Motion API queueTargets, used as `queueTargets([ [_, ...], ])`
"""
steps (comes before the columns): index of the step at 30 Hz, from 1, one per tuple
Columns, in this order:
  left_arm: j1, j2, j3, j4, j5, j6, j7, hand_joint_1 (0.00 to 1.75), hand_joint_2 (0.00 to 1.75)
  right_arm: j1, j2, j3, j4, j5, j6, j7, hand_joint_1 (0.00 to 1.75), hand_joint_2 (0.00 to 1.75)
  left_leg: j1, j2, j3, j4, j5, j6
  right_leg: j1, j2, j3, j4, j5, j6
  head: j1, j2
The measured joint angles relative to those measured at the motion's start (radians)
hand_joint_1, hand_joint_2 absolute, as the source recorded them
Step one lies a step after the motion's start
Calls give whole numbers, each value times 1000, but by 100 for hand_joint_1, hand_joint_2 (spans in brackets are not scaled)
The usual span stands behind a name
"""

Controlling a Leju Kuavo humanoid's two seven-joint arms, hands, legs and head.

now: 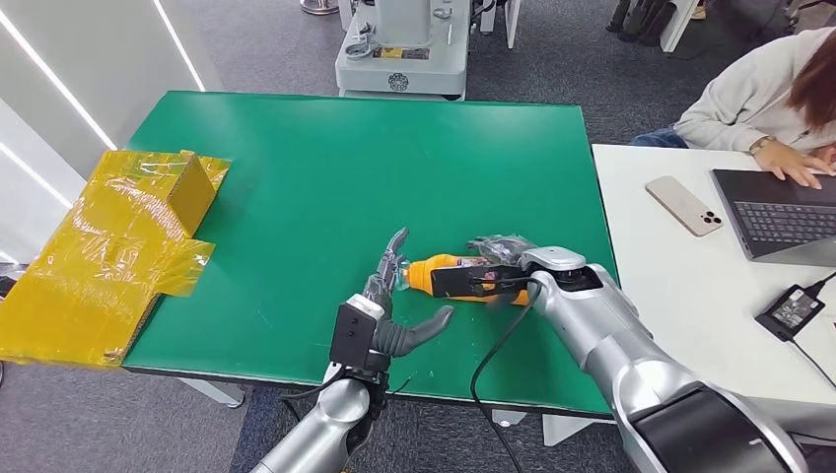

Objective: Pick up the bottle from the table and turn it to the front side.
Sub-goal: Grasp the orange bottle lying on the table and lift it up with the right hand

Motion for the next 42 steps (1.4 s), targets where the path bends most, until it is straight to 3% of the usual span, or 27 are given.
queueTargets([
  [15, 9, 8, 3, -13, -11, -9, 18, 0, 175, 28, -43, 9, 7, -41, -20, 16, 0, 175, 0, 0, 0, 0, 0, 0, 0, 0, 0, 0, 0, 0, 0, 0],
  [19, 18, 10, 3, -25, -12, -9, 23, 0, 175, 40, -55, 10, 7, -45, -23, 18, 11, 175, 0, 0, 0, 0, 0, 0, 0, 0, 0, 0, 0, 0, 0, 0],
  [22, 22, 11, 4, -29, -13, -8, 27, 0, 175, 46, -60, 11, 7, -50, -31, 23, 5, 175, 0, 0, 0, 0, 0, 0, 0, 0, 0, 0, 0, 0, 0, 0],
  [25, 27, 12, 4, -31, -14, -6, 27, 0, 175, 49, -64, 12, 6, -59, -44, 24, 10, 175, 0, 0, 0, 0, 0, 0, 0, 0, 0, 0, 0, 0, 0, 0],
  [31, 38, 14, 6, -34, -15, -4, 25, 0, 175, 52, -73, 12, 5, -63, -55, 12, 49, 175, 0, 0, 0, 0, 0, 0, 0, 0, 0, 0, 0, 0, 0, 0],
  [35, 40, 16, 8, -36, -15, -3, 22, 0, 175, 54, -75, 13, 4, -59, -70, 9, 147, 175, 0, 0, 0, 0, 0, 0, 0, 0, 0, 0, 0, 0, 0, 0],
  [36, 41, 16, 8, -36, -15, -3, 21, 0, 175, 56, -75, 13, 3, -58, -80, 8, 161, 175, 0, 0, 0, 0, 0, 0, 0, 0, 0, 0, 0, 0, 0, 0],
  [42, 52, 21, 11, -54, -15, -6, 20, 0, 175, 79, -75, 12, -9, -70, -193, -26, 175, 175, 0, 0, 0, 0, 0, 0, 0, 0, 0, 0, 0, 0, 0, 0],
])
